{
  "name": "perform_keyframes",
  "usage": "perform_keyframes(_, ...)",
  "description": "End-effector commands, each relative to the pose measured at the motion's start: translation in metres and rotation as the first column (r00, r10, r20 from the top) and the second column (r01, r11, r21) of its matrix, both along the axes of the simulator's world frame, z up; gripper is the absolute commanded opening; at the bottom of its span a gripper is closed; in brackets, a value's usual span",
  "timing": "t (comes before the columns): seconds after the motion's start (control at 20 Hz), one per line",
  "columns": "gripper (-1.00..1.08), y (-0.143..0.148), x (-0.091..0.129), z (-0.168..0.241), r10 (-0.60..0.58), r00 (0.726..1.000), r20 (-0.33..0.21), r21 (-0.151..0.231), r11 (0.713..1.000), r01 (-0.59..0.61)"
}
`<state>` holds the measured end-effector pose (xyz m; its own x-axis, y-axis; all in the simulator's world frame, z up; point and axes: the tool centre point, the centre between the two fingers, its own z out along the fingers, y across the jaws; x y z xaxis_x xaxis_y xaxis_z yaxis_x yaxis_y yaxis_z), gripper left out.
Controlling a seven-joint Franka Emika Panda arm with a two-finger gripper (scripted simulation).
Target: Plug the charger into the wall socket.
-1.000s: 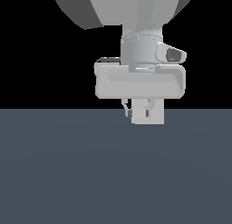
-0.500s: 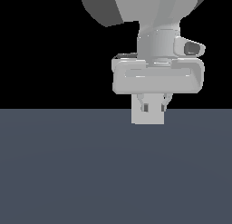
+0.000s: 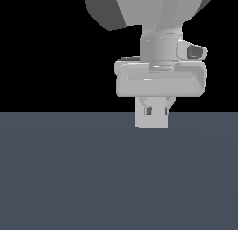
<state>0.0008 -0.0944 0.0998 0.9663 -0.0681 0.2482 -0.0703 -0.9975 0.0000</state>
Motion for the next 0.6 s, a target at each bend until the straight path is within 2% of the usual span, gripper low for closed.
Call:
perform_keyframes(0.0,-1.00,0.000,0.006,0.000,0.000,1.000,0.000,0.000,1.000,0.000)
perform_keyframes(0.55,-1.00,-0.003,0.039,0.000,0.000,1.000,0.000,0.000,1.000,0.000)
